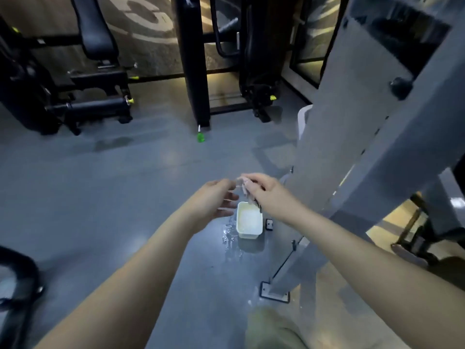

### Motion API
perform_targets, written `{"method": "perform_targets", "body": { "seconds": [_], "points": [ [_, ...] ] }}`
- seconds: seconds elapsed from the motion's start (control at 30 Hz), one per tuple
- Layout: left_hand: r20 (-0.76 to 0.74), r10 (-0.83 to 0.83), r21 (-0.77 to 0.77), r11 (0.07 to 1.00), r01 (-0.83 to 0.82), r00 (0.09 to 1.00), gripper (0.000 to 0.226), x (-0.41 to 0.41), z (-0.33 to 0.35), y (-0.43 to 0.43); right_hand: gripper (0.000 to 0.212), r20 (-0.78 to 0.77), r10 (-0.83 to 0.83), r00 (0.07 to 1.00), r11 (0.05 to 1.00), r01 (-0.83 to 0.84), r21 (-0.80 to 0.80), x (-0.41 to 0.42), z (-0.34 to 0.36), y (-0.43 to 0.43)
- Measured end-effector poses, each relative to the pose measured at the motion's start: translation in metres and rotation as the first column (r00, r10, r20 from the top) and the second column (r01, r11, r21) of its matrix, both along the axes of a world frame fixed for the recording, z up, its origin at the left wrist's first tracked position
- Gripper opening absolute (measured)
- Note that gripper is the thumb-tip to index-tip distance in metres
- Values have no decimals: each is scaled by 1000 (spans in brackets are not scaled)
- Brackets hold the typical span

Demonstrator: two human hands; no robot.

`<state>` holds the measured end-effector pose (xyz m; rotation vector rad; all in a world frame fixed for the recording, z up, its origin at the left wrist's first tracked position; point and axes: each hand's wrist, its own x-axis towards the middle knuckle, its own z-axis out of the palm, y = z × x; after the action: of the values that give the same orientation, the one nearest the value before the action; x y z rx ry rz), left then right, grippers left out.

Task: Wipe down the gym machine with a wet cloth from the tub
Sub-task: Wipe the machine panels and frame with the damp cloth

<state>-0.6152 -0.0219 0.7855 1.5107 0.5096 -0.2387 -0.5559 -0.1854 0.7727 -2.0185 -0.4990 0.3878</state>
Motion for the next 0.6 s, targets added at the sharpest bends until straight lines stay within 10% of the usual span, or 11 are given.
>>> {"method": "perform_targets", "body": {
  "seconds": [0.37,0.6],
  "points": [
    [3,43,-280,959,-41,999,28,131,-61,112,12,-243,7,970,948,70,309,111,-68,124],
    [-9,-109,-76,991,108,994,21,288,-62,177,15,-366,-69,928,922,200,333,263,-92,168]
  ]
}}
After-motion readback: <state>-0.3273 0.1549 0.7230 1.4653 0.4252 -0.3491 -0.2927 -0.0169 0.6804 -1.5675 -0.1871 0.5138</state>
